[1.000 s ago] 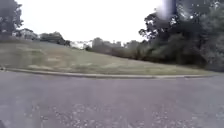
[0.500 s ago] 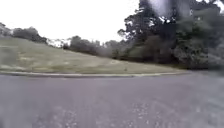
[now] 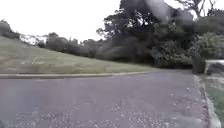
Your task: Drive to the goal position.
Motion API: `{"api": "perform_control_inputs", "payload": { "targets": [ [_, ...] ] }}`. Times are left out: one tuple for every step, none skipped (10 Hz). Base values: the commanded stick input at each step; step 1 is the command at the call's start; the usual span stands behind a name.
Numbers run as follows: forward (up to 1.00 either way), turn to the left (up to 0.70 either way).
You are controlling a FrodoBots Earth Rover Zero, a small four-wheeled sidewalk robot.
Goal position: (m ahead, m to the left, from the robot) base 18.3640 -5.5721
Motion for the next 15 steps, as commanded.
{"api": "perform_control_inputs", "payload": {
  "targets": [
    [0.00,0.00],
    [0.00,0.00],
    [0.00,0.00],
    [0.00,0.00],
    [0.00,0.00],
    [0.00,0.00],
    [0.00,0.00],
    [0.00,0.00],
    [0.00,-0.26],
    [0.00,-0.55],
    [0.00,-0.36],
    [0.00,-0.21],
    [0.00,-0.15],
    [0.27,-0.05],
    [0.52,-0.05]
  ]
}}
